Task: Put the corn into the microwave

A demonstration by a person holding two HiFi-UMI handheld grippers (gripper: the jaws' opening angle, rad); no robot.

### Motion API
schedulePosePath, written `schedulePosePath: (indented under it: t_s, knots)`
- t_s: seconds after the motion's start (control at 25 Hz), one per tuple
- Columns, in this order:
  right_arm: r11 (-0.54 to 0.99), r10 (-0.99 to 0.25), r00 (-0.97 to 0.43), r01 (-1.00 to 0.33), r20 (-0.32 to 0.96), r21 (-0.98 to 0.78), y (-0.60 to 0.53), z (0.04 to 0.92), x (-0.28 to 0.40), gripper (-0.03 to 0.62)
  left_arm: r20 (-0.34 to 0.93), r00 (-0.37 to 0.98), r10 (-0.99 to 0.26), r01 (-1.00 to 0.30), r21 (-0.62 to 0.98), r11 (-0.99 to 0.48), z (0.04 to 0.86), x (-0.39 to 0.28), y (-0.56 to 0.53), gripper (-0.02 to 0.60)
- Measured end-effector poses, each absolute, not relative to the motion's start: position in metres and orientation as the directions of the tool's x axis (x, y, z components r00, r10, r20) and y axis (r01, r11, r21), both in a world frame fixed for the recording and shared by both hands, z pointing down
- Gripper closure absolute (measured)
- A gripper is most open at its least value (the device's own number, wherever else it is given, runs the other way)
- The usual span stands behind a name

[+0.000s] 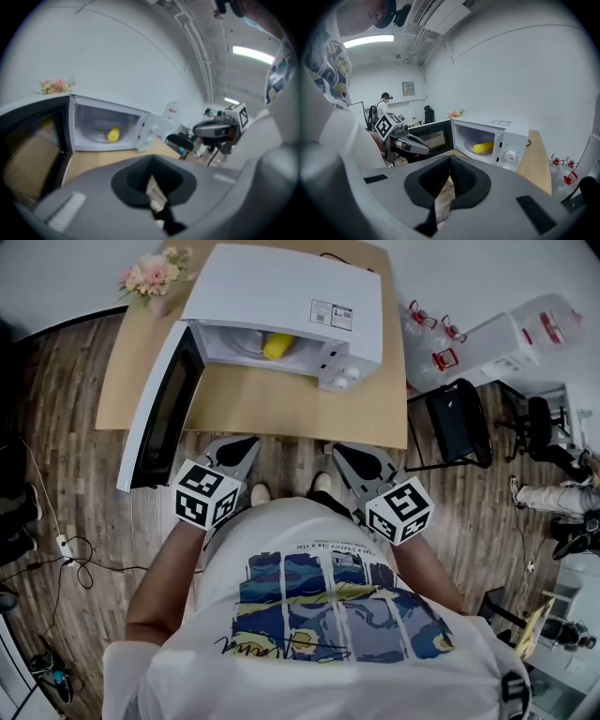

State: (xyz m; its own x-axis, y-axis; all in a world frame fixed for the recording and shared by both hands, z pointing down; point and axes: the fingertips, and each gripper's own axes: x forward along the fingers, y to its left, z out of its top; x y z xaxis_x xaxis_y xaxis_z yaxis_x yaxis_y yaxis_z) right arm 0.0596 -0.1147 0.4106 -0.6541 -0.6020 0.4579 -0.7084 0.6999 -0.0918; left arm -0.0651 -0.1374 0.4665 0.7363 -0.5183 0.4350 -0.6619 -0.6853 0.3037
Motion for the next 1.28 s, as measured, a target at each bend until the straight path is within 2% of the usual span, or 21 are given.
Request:
schedulePosePath:
  t_s: [1.28]
  knots:
    - [0.690,-0.605,-0.650,-0.716,0.461,-0.105,-0.126,0.418,0.086,0.585,0.472,0.734,-0.488,-0.656,0.310,-0.688,0.479,-0.038,-0.152,0.572]
